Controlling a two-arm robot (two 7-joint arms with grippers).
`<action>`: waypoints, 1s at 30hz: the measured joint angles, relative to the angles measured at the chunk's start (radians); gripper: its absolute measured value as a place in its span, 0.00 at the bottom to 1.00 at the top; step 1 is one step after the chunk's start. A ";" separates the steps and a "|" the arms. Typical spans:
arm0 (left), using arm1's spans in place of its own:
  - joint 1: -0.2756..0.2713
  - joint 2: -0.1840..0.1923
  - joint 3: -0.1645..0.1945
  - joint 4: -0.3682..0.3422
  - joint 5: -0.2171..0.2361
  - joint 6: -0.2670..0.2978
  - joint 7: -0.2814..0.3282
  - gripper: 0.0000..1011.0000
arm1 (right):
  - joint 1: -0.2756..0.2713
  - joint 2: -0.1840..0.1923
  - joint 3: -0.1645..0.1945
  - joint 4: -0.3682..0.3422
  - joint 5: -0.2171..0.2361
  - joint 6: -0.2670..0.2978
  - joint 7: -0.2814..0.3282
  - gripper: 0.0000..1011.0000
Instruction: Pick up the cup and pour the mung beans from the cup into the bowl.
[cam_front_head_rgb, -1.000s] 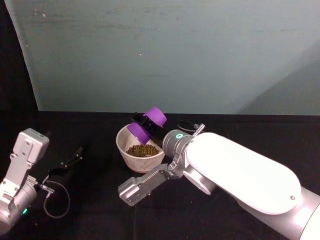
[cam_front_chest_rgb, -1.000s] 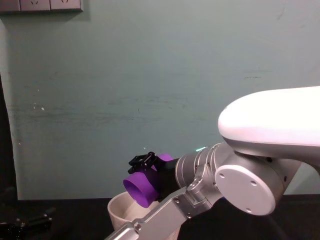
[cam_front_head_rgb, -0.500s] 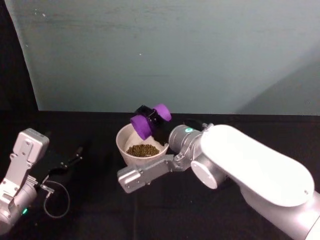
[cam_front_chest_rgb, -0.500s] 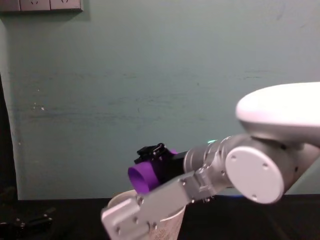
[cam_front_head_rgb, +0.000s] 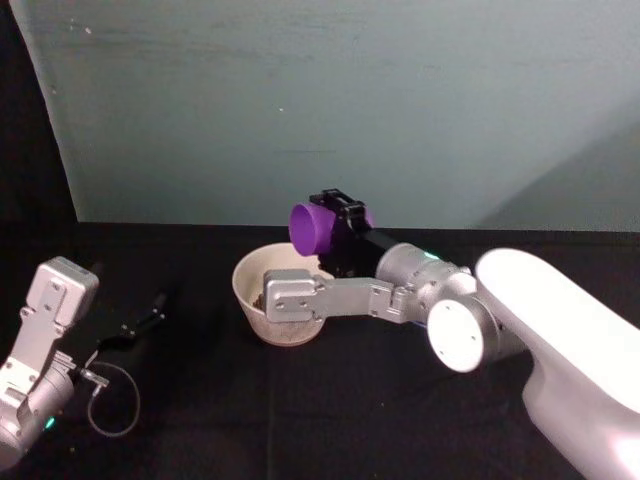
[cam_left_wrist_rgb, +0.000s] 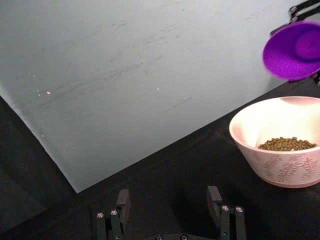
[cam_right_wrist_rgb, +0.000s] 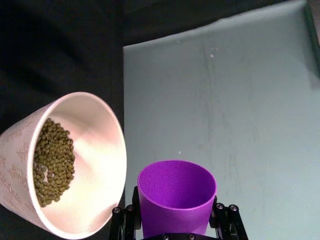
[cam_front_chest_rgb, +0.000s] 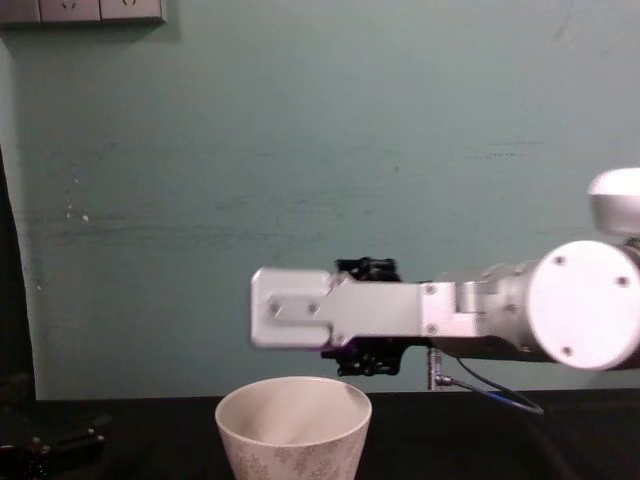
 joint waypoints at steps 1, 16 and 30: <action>0.000 0.000 0.000 0.000 0.000 0.000 0.000 1.00 | -0.010 0.001 0.012 -0.006 0.014 0.000 -0.003 0.73; 0.000 0.000 0.000 0.000 0.000 0.000 0.000 1.00 | -0.154 0.000 0.180 -0.056 0.216 -0.032 -0.065 0.73; 0.000 0.000 0.000 0.000 0.000 0.000 0.000 1.00 | -0.220 -0.037 0.319 0.014 0.477 -0.140 -0.038 0.73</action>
